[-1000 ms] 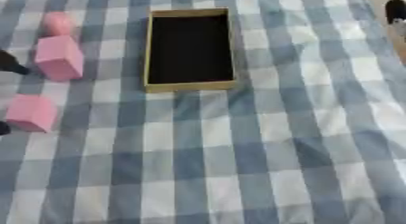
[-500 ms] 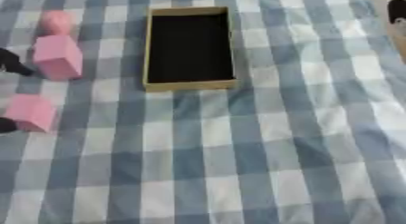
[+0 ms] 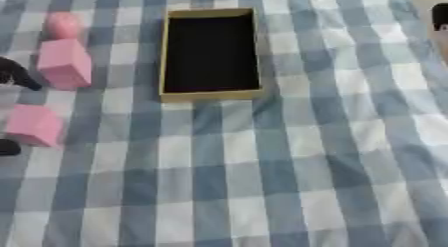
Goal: Pick up objects on the table and place them in the box.
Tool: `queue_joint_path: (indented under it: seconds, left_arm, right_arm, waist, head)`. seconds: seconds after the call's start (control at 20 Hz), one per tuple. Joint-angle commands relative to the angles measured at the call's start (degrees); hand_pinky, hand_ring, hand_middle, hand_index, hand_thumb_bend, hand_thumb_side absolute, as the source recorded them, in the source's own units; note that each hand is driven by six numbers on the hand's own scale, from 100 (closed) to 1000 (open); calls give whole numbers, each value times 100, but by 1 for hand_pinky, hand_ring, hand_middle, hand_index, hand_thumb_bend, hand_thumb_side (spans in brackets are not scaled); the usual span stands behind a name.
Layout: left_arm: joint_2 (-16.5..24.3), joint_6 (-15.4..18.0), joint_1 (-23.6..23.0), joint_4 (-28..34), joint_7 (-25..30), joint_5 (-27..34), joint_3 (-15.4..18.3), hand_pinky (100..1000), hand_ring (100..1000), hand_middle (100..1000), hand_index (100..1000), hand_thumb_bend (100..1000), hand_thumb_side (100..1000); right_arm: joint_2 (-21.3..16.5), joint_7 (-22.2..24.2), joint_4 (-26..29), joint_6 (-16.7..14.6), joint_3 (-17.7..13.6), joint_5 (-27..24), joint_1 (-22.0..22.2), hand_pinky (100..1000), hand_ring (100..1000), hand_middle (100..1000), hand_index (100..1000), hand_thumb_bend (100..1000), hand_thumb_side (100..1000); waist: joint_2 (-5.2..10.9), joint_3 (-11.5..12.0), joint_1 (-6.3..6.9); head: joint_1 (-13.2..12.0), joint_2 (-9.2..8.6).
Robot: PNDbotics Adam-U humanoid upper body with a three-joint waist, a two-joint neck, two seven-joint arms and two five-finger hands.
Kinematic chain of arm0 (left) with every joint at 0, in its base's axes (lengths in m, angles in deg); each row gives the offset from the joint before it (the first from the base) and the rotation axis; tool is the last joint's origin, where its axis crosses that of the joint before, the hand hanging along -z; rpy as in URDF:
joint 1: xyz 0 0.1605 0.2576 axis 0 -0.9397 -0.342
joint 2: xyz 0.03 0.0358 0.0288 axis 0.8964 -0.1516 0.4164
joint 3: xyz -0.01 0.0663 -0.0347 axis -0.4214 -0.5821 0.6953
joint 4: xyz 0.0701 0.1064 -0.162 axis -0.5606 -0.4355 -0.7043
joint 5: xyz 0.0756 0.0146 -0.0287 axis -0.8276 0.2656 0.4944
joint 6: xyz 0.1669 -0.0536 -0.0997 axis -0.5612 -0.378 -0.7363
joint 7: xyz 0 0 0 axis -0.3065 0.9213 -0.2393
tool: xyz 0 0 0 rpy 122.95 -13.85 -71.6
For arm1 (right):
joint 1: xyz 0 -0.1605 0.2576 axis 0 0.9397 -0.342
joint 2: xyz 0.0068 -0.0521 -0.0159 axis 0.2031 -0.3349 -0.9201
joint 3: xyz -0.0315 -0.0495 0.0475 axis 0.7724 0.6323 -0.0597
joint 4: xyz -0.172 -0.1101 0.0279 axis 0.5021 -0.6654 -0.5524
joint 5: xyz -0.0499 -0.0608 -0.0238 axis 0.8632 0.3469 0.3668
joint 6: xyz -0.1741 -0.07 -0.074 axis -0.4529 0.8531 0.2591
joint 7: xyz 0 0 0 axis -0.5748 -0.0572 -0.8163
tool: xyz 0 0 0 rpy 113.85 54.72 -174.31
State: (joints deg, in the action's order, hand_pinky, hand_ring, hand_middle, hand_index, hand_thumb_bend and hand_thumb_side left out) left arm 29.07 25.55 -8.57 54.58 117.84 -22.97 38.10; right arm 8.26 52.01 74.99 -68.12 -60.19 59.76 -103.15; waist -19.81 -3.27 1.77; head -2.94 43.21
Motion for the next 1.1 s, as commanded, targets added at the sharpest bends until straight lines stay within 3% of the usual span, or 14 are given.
queue_joint_path:
  seconds: [0.05, 0.45, 0.85, 1.1]
  left_arm:
    - [116, 40, 102, -163, 136, 3, 1, 936, 971, 854, 952, 612, 780]
    - [-30, 73, 331, -645, 190, -245, -159, 931, 966, 850, 946, 623, 763]
    - [-158, 316, 513, -955, 323, -383, -341, 922, 960, 843, 933, 630, 759]
    - [-190, 380, 575, -1044, 381, -591, -392, 896, 913, 808, 895, 725, 658]
  right_arm:
    - [-114, 9, 115, -5, -99, -58, -82, 969, 996, 947, 678, 100, 100]
    - [-79, 47, 115, -21, -104, -99, -92, 967, 997, 948, 679, 100, 100]
    - [-48, 54, 107, -21, -115, -128, -97, 964, 996, 948, 679, 100, 100]
    - [-25, 68, 101, -29, -118, -139, -101, 961, 994, 947, 679, 100, 100]
  waist:
    - [86, -19, -5]
    - [61, -64, -22]
    - [42, -109, -28]
    - [42, -122, -18]
  head:
    - [-25, -60]
    - [-36, -82]
    - [20, -123]
    - [37, -115]
